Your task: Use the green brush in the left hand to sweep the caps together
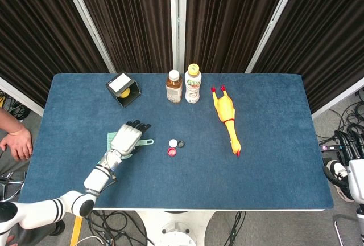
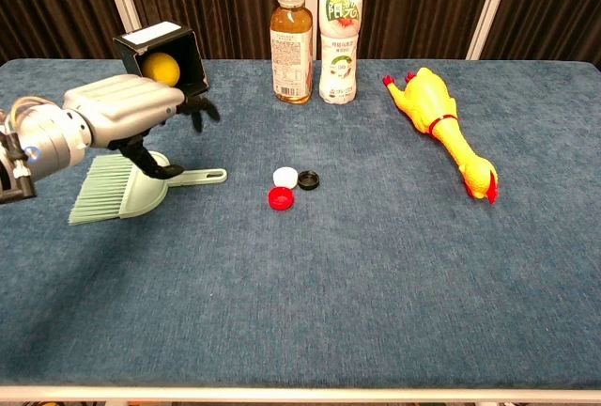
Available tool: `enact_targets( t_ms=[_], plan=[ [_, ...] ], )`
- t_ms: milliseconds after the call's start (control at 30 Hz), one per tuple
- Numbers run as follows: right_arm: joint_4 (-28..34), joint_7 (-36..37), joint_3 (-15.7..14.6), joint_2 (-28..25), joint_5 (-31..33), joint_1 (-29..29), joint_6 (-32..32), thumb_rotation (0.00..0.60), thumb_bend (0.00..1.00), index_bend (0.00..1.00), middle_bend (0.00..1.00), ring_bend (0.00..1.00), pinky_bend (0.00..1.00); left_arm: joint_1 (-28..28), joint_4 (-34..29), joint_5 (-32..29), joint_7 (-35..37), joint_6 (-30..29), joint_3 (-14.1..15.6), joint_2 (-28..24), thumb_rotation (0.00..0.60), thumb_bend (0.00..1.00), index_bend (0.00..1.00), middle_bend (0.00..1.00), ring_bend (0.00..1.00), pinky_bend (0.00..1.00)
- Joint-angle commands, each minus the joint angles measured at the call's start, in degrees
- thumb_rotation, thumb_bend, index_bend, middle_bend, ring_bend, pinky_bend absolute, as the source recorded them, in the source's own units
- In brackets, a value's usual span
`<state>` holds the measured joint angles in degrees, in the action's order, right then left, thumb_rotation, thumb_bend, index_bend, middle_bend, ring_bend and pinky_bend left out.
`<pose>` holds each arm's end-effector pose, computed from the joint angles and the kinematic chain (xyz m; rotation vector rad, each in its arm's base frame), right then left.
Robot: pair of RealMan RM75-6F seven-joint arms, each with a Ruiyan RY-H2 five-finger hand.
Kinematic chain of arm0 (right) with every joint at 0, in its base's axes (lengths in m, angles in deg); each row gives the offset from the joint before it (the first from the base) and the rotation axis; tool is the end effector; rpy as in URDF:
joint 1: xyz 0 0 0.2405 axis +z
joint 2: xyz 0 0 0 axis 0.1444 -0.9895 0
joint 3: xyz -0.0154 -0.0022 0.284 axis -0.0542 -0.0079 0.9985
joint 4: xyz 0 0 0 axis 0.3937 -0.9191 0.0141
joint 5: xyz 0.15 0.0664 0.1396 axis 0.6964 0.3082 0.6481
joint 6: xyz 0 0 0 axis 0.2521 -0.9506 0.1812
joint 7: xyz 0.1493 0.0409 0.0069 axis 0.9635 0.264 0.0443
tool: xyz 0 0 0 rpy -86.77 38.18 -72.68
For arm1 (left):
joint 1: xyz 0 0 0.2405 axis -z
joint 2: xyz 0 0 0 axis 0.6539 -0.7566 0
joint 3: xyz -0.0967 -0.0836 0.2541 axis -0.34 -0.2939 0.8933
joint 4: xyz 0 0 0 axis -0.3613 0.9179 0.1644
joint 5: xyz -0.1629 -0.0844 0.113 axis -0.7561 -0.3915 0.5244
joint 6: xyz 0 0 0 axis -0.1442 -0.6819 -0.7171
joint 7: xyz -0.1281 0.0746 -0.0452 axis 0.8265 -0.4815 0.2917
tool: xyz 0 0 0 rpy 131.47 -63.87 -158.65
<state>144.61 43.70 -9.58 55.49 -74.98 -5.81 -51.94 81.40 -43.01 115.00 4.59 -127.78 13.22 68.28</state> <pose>-0.3374 -0.1888 0.2184 1.3321 -0.7612 0.9382 -0.1859 0.3657 -0.0593 -1.9395 -0.8092 -0.8221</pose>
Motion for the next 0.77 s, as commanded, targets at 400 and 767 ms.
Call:
enact_targets(
  t_ms=[400, 767],
  plan=[
    [-1.31, 6.97, -1.37, -1.15, -1.23, 1.76, 4.64, 0.6, 0.16, 0.0, 0.05, 0.0, 0.0, -21.62, -8.41, 2.78, 13.27, -27.1, 1.57, -19.48, 0.6, 0.26, 0.15, 0.23, 0.15, 0.21],
    [-0.17, 5.06, -2.49, 0.88, -3.59, 0.7, 2.04, 0.6, 0.16, 0.0, 0.07, 0.0, 0.0, -35.34, -13.98, 6.83, 12.11, -40.34, 8.65, -23.64, 0.6, 0.24, 0.18, 0.23, 0.16, 0.19]
  ],
)
